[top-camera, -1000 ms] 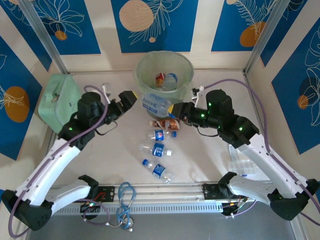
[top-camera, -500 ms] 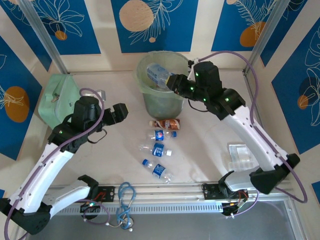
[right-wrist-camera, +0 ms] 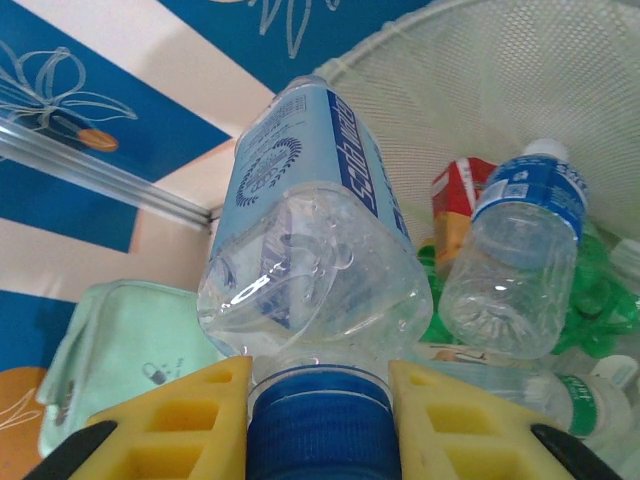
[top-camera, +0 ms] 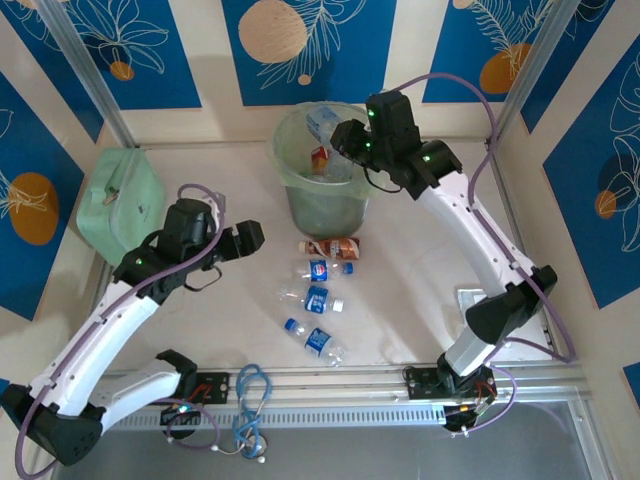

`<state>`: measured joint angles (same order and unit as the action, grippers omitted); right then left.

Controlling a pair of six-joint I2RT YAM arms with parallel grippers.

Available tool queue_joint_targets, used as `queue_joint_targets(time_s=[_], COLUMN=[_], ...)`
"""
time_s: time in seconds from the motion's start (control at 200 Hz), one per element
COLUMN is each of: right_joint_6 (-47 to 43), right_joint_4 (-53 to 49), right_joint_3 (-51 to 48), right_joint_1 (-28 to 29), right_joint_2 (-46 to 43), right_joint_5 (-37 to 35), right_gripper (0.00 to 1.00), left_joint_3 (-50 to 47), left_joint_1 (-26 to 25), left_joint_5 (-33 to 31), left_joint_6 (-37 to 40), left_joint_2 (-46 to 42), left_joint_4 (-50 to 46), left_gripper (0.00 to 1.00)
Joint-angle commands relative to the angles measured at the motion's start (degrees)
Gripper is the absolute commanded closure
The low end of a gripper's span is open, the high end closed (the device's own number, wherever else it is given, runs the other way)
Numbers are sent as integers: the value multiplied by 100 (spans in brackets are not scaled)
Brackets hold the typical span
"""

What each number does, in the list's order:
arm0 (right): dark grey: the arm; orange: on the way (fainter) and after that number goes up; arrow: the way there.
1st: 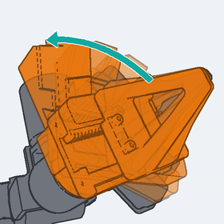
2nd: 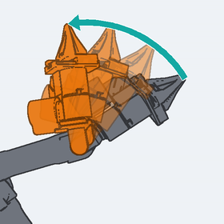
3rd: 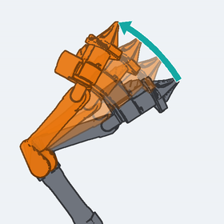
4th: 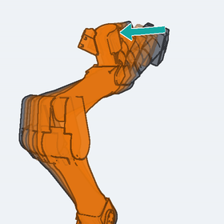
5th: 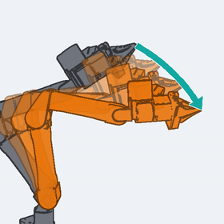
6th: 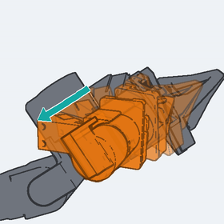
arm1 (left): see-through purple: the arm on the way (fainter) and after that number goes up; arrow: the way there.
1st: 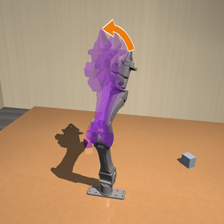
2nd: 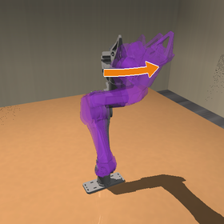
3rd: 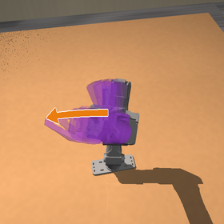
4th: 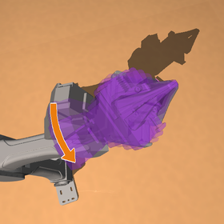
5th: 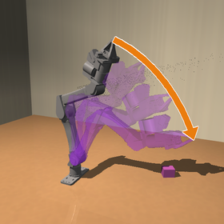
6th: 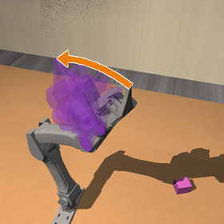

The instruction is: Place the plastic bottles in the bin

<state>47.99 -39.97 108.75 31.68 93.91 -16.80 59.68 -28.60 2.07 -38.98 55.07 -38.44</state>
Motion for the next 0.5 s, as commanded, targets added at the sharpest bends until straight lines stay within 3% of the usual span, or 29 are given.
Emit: queue_joint_targets(time_s=[0.0,0.26,0.405,0.495], right_joint_6=[7,-77,-186,-377], right_joint_4=[-307,-724,-1057,-1169], right_joint_3=[275,933,1588,2017], right_joint_1=[-13,61,176,330], right_joint_2=[227,844,1334,1600], right_joint_5=[-376,-624,-563,-497], right_gripper=[74,72,48,42], left_joint_3=[-123,-277,-349,-425], left_joint_1=[30,30,30,30], left_joint_5=[309,264,255,294], left_joint_6=[-110,-94,-154,-251], left_joint_2=[22,-5,8,25], left_joint_4=[268,258,273,319], left_gripper=[15,15,13,12])
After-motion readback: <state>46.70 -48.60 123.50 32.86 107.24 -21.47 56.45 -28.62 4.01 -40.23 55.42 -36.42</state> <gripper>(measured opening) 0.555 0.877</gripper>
